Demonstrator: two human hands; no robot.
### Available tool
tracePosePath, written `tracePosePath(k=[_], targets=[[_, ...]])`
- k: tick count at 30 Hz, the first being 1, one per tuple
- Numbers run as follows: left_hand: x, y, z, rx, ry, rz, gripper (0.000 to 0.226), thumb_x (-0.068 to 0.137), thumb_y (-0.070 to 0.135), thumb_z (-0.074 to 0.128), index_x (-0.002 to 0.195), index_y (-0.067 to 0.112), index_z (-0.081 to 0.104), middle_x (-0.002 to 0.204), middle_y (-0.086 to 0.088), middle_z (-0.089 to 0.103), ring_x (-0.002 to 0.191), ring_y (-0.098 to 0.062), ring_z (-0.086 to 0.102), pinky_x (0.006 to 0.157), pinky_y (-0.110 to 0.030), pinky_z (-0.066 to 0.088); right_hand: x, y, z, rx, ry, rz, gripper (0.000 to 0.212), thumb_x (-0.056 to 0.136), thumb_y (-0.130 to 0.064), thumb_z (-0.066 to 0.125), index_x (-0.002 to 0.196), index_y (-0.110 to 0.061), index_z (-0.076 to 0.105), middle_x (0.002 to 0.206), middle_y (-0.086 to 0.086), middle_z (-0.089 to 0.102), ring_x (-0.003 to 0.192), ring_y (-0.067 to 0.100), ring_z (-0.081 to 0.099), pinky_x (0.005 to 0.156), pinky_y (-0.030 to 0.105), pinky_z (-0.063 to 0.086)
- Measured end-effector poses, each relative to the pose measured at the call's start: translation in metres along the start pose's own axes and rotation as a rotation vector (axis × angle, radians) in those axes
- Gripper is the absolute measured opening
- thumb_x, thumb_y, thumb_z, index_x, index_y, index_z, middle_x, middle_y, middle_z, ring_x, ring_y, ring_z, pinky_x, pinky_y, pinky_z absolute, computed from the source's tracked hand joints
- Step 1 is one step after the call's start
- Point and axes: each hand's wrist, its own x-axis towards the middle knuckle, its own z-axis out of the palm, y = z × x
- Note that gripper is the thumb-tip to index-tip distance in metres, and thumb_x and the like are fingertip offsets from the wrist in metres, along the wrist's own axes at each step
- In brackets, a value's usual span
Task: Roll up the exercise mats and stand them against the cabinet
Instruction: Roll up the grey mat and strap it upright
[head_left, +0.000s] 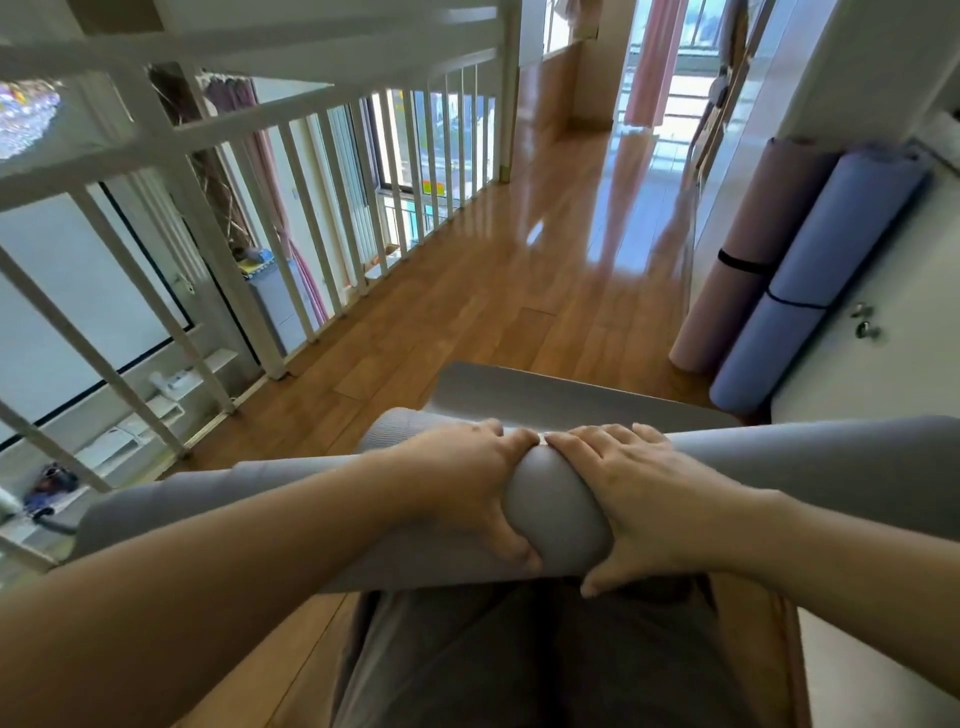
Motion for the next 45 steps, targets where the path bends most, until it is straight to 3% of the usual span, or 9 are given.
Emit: tracePosePath(k=[4, 10, 12, 16, 20, 24, 31, 38, 45], targets=[[0.012, -0.010, -0.017, -0.077, -0.137, -0.051, 0.102, 0.062, 0.069, 0.073, 0.145, 0.038, 0.023, 0.135, 0.008, 0.041, 0.120, -0.014, 0.041, 0.101, -0.039, 0.041, 0.018, 0.002, -0.012, 0.083, -0.059, 0.032, 0.106, 0.061, -0.066, 0.077, 0.145, -0.034, 0.021, 0.141, -0.011, 0.038, 0.127, 0.012, 0.037, 0.110, 0.038, 0.030], [0.000, 0.003, 0.012, 0.259, 0.194, -0.007, 0.111, 0.065, 0.076, 0.063, 0.149, 0.025, 0.011, 0.141, 0.000, 0.038, 0.124, -0.021, 0.042, 0.105, -0.042, 0.035, 0.048, 0.024, -0.028, 0.234, -0.231, 0.034, 0.108, 0.055, -0.056, 0.085, 0.143, -0.032, 0.028, 0.135, -0.012, 0.044, 0.122, 0.010, 0.044, 0.102, 0.031, 0.039], [0.005, -0.003, 0.008, 0.206, 0.198, -0.012, 0.111, 0.062, 0.076, 0.064, 0.148, 0.026, 0.016, 0.138, 0.002, 0.040, 0.122, -0.020, 0.044, 0.103, -0.037, 0.037, 0.045, 0.019, -0.024, 0.130, -0.150, 0.064, 0.113, 0.056, -0.063, 0.081, 0.146, -0.029, 0.022, 0.139, -0.009, 0.041, 0.125, 0.012, 0.041, 0.105, 0.034, 0.036], [0.022, -0.019, -0.009, 0.005, 0.045, -0.045, 0.108, 0.053, 0.078, 0.068, 0.142, 0.035, 0.026, 0.127, 0.012, 0.046, 0.113, -0.014, 0.048, 0.092, -0.030, 0.044, 0.029, 0.003, 0.000, -0.095, 0.098, 0.039, 0.121, 0.060, -0.070, 0.073, 0.151, -0.022, 0.009, 0.150, -0.003, 0.029, 0.136, 0.019, 0.029, 0.116, 0.046, 0.021], [0.038, -0.025, -0.025, -0.113, -0.110, -0.079, 0.099, 0.059, 0.070, 0.073, 0.142, 0.036, 0.030, 0.129, 0.011, 0.048, 0.111, -0.012, 0.048, 0.093, -0.034, 0.045, 0.044, 0.011, -0.014, -0.012, 0.052, 0.054, 0.109, 0.057, -0.066, 0.078, 0.144, -0.027, 0.025, 0.138, -0.005, 0.043, 0.124, 0.017, 0.041, 0.107, 0.043, 0.035], [0.021, -0.009, -0.002, 0.221, 0.137, -0.090, 0.108, 0.063, 0.076, 0.063, 0.148, 0.026, 0.018, 0.135, 0.002, 0.044, 0.124, -0.023, 0.042, 0.108, -0.055, 0.028, 0.048, 0.020, -0.017, -0.010, 0.030, 0.022, 0.106, 0.056, -0.066, 0.078, 0.142, -0.027, 0.029, 0.133, -0.006, 0.046, 0.120, 0.016, 0.044, 0.104, 0.042, 0.037], [0.004, -0.008, -0.003, 0.190, 0.334, -0.059, 0.098, 0.061, 0.081, 0.056, 0.139, 0.029, 0.028, 0.118, 0.003, 0.052, 0.106, -0.020, 0.053, 0.095, -0.045, 0.041, 0.048, 0.015, -0.036, -0.110, 0.009, -0.051, 0.100, 0.059, -0.070, 0.073, 0.140, -0.031, 0.030, 0.129, -0.009, 0.049, 0.116, 0.013, 0.048, 0.100, 0.038, 0.042], [-0.034, -0.010, 0.000, 0.182, 0.346, -0.051, 0.106, 0.061, 0.081, 0.058, 0.144, 0.030, 0.015, 0.121, 0.004, 0.048, 0.106, -0.016, 0.050, 0.097, -0.040, 0.040, 0.030, -0.017, -0.058, -0.255, 0.002, -0.116, 0.096, 0.061, -0.075, 0.067, 0.138, -0.032, 0.030, 0.126, -0.009, 0.049, 0.111, 0.014, 0.049, 0.098, 0.040, 0.043], [-0.041, -0.006, 0.012, 0.249, 0.201, 0.040, 0.100, 0.064, 0.077, 0.061, 0.142, 0.031, 0.020, 0.127, 0.001, 0.049, 0.113, -0.019, 0.050, 0.102, -0.042, 0.037, 0.010, -0.030, -0.015, -0.012, -0.004, -0.055, 0.098, 0.061, -0.070, 0.073, 0.140, -0.032, 0.029, 0.130, -0.009, 0.047, 0.116, 0.010, 0.044, 0.101, 0.033, 0.039]])
